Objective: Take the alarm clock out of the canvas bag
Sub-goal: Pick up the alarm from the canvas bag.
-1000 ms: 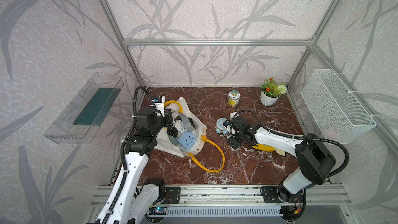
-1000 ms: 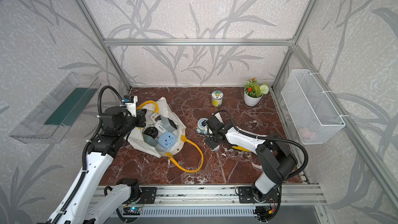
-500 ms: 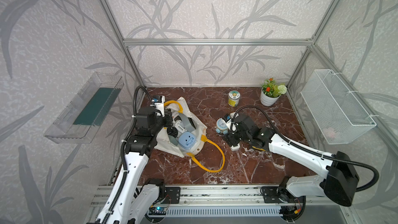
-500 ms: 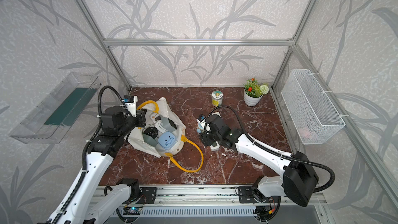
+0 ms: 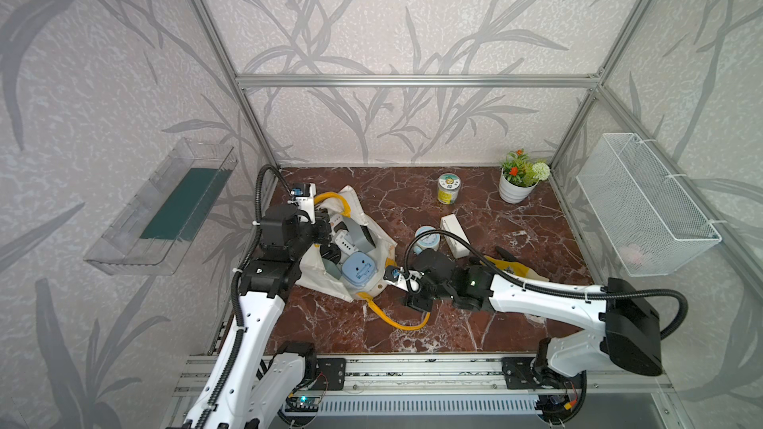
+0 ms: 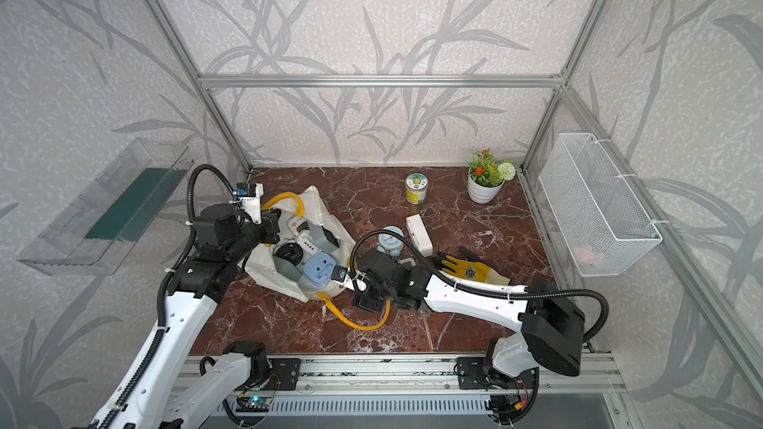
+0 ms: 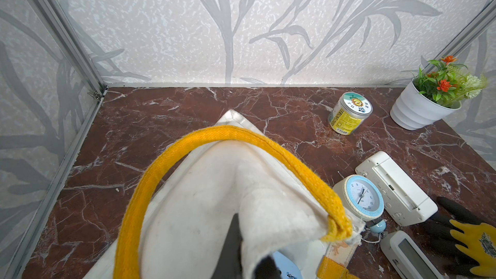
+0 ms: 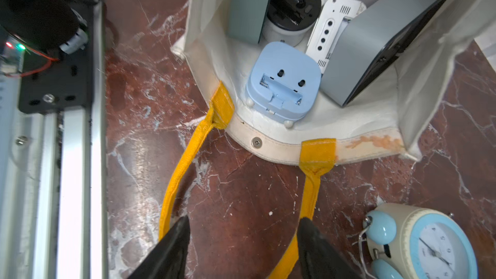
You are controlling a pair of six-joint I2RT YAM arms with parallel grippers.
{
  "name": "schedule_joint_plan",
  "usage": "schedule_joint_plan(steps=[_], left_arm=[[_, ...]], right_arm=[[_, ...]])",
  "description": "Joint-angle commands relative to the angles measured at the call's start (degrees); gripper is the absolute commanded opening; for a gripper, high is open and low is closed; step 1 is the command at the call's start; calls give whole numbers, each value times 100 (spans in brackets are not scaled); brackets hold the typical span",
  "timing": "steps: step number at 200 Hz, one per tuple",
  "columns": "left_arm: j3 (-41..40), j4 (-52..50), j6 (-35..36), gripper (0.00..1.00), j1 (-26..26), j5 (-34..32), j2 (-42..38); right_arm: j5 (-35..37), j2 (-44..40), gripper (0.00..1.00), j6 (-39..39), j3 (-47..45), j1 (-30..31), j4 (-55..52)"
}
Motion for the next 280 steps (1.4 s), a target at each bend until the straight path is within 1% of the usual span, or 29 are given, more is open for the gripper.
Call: schedule_joint_plan(steps=[1,35,65,101,118,155,198,218,280], left_arm=[[97,200,-89,0,16,79,-201],[127,86,-157,0,15,199,-190],[133,15,-188,0,19,301,-255],[153,-49,-185,0,13,381,-343],[174,-58,-213,0,17,514,-331],[260,-164,-199,0,17,656,-349],[241,-217,-210,0,17,766,-417],[237,-218,-244,0,13,893,-421],[235,-304,-281,0,14,1061,-448]], right_arm=[[-240,206,64,-784,382,-18,198],[-442,840,63,-1320,773,58,372],[-443,1391,62,-1843,1266,181,221],[-499,1939,61,-2220,1751,193,-2],[-470,2206,58,-2388,1949,193,-92],[-263,2724,57,-2626,2287,195,-247],[-270,3088,55,-2713,2506,195,-259],[-108,3224,55,-2738,2591,200,-188],[54,3469,54,-2879,2772,195,-157]])
